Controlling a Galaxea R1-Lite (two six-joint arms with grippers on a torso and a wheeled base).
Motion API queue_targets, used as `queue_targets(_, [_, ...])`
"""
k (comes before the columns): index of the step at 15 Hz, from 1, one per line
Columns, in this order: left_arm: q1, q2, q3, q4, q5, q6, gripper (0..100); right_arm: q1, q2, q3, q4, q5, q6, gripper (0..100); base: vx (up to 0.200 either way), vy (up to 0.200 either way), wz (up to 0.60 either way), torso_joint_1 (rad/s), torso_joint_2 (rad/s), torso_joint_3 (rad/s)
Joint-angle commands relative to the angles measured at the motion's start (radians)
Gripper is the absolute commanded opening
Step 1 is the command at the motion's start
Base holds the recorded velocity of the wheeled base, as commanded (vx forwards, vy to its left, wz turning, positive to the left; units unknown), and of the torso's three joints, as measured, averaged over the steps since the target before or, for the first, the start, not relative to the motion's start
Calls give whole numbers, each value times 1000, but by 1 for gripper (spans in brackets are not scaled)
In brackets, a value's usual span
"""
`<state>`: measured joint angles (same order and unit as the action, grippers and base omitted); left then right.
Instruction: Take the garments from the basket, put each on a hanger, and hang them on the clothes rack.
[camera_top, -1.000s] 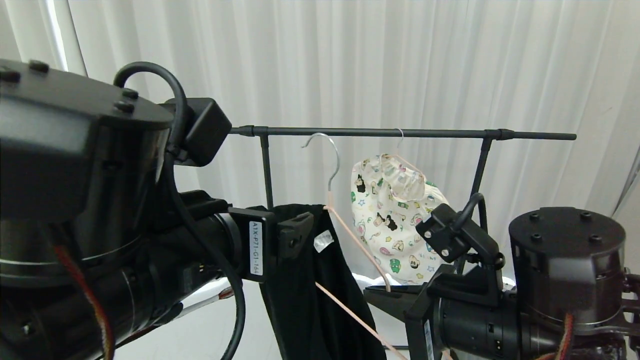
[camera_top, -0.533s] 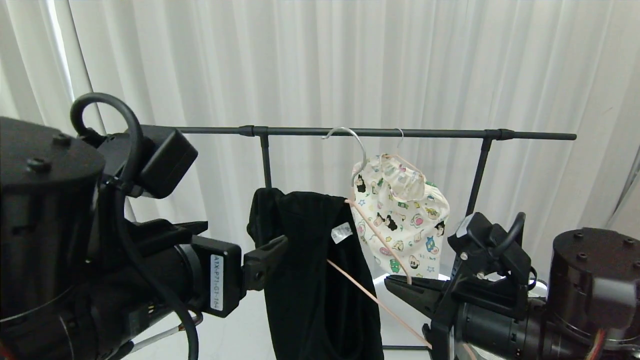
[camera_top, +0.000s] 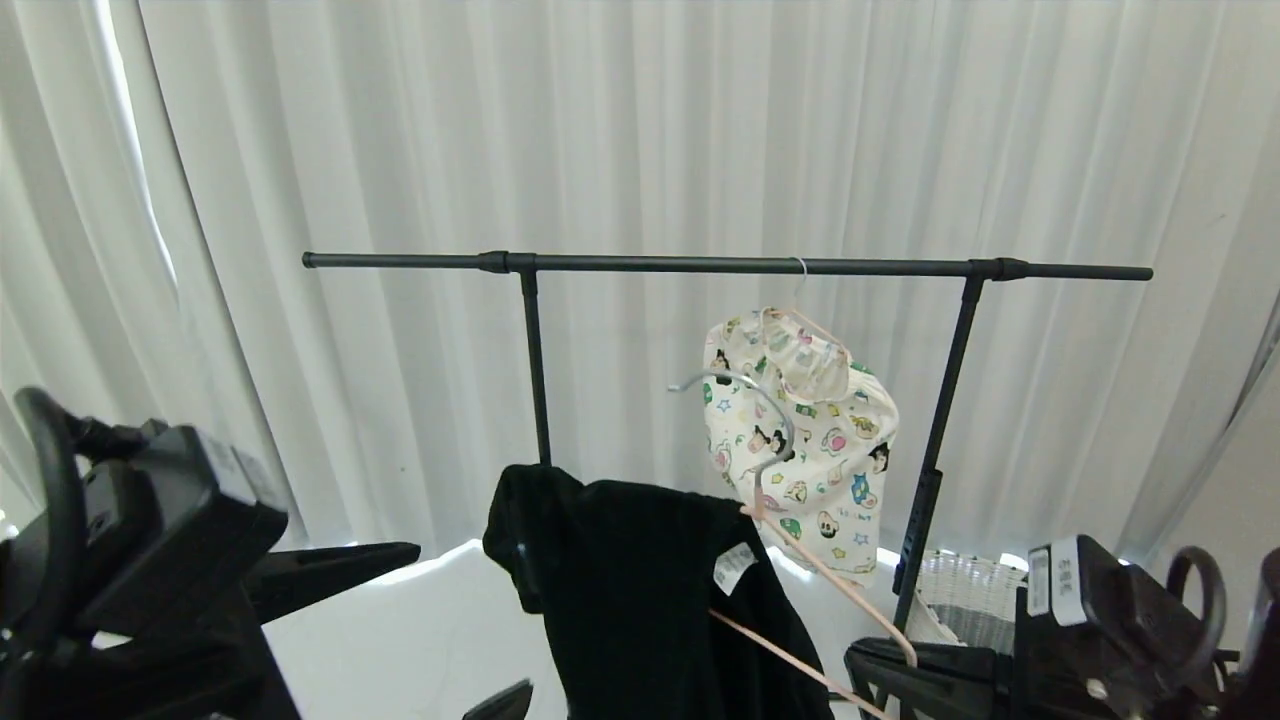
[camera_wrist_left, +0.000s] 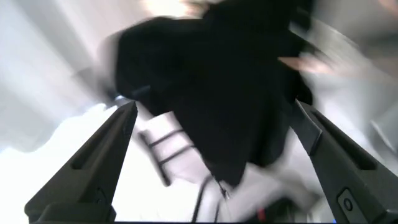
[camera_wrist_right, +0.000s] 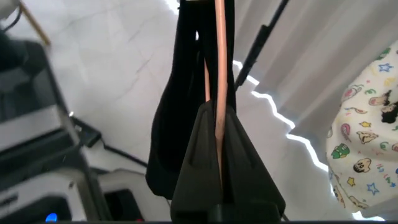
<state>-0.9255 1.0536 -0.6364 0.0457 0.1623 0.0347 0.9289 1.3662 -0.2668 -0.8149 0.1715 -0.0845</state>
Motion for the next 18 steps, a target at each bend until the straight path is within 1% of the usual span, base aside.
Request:
queue_targets(1, [102,-110,103,-9,-99,136,100,-1,-71,78,0,43,-43,0,0,0,0,0,0,0])
queue_targets(2, [122,-112,116,-12,-132,177,100,-1,-85,107,0,77,-77,0,0,0,0,0,0,0])
queue_targets(4, [120,-86,113,-18,-207,206,100,1,-93,138,0,157,-147,0,0,0,0,0,0,0])
queue_targets(5, [120,-69,113,-26,-225,223,100,1,-90,136,0,175,-161,0,0,0,0,0,0,0])
queue_targets(6, [119,-32,113,-56,-251,249,100,4,-79,126,0,195,-170,0,0,0,0,0,0,0])
queue_targets(7, [106,-1,115,-79,-271,252,100,8,-70,118,0,203,-176,0,0,0,0,0,0,0])
queue_targets(8, [60,25,115,-96,-288,257,100,13,-65,113,0,215,-182,0,0,0,0,0,0,0])
queue_targets(10, [-1,88,115,-142,-290,257,100,37,-55,106,0,238,-201,0,0,0,0,0,0,0])
queue_targets(12, [-35,124,127,-193,-293,258,100,68,-48,104,0,243,-205,0,0,0,0,0,0,0])
queue_targets(15, [-42,134,133,-195,-293,258,100,114,-45,95,0,241,-205,0,0,0,0,0,0,0])
queue_targets(17, [-44,134,144,-195,-293,258,100,119,-44,81,0,241,-207,0,0,0,0,0,0,0])
queue_targets(18, [-45,132,147,-195,-293,258,0,125,-41,74,0,241,-205,0,0,0,0,0,0,0])
